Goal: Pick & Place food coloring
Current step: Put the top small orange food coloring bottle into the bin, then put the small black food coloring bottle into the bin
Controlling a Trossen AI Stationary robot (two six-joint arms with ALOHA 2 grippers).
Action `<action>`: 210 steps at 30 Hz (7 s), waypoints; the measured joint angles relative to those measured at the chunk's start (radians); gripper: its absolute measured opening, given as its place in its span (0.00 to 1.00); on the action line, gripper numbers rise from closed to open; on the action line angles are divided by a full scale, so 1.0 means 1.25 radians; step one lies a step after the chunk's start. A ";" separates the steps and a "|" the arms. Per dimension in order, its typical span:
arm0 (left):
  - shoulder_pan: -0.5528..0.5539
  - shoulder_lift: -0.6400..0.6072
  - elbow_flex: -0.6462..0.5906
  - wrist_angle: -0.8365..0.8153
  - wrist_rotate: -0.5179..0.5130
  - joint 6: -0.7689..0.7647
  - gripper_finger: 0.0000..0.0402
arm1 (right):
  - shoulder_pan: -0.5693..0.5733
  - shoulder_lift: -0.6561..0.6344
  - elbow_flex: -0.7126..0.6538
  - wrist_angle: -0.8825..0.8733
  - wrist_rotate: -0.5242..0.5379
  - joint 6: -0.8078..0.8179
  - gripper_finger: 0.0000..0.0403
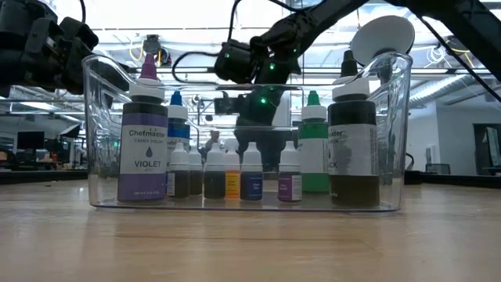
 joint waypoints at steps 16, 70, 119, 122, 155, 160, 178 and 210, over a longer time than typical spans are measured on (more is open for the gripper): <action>0.000 0.000 0.000 0.000 0.000 0.001 0.46 | -0.033 0.001 0.001 0.010 -0.085 -0.001 0.49; 0.000 0.000 0.000 0.000 0.000 0.001 0.46 | -0.033 0.010 0.000 0.006 -0.081 0.007 0.24; 0.000 0.000 0.000 0.000 0.000 0.001 0.46 | 0.359 -0.148 0.001 -0.126 -0.067 0.220 0.10; 0.000 0.000 0.000 0.000 0.000 0.000 0.46 | 0.360 -0.130 0.001 -0.150 -0.081 0.226 0.10; 0.000 -0.001 0.000 0.000 0.000 0.001 0.46 | 0.372 -0.046 -0.004 -0.152 -0.162 0.289 0.32; 0.000 -0.001 0.000 0.000 0.000 0.001 0.46 | 0.372 -0.049 -0.004 -0.156 -0.162 0.289 0.38; 0.000 -0.001 0.000 0.000 0.000 0.002 0.46 | 0.287 -0.245 0.007 -0.052 0.089 0.139 0.40; 0.000 -0.001 0.000 0.000 0.000 0.001 0.46 | -0.101 0.152 0.352 -0.124 -0.144 -0.020 0.50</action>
